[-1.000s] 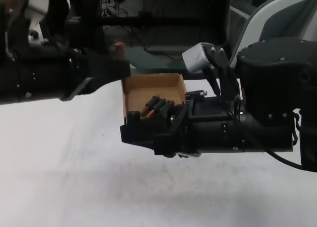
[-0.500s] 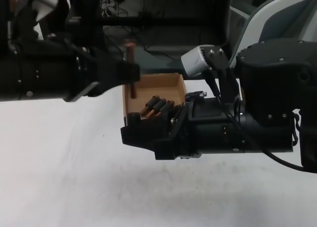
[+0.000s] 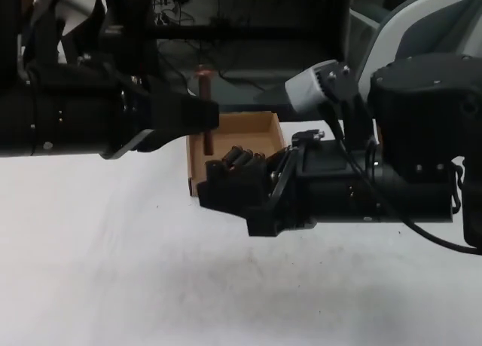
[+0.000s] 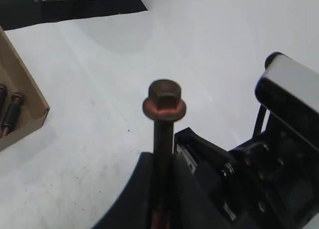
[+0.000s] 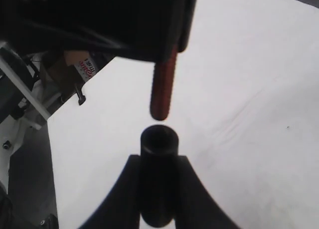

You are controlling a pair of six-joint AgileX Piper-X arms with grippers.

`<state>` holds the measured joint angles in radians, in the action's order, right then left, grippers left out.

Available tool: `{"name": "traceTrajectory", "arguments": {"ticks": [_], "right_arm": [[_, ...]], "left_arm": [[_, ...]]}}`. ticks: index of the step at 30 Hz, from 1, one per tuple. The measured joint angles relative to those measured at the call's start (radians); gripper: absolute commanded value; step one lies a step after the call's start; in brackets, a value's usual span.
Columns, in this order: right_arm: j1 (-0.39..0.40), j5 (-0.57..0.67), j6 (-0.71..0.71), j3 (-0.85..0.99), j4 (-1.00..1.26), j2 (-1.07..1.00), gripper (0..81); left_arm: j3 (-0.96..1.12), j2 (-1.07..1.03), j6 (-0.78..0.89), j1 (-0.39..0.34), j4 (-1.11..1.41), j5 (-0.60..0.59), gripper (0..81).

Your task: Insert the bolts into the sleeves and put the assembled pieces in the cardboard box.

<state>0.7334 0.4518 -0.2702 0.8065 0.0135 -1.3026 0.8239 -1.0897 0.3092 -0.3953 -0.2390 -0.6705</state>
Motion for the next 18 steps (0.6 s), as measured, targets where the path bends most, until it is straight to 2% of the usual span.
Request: {"name": "traceTrajectory", "arguments": {"ticks": [18], "right_arm": [[-0.005,0.018,0.022,0.000,0.001,0.000,0.4]], "left_arm": [[0.000,0.000,0.000,0.000,-0.015,-0.005,1.7]]}}
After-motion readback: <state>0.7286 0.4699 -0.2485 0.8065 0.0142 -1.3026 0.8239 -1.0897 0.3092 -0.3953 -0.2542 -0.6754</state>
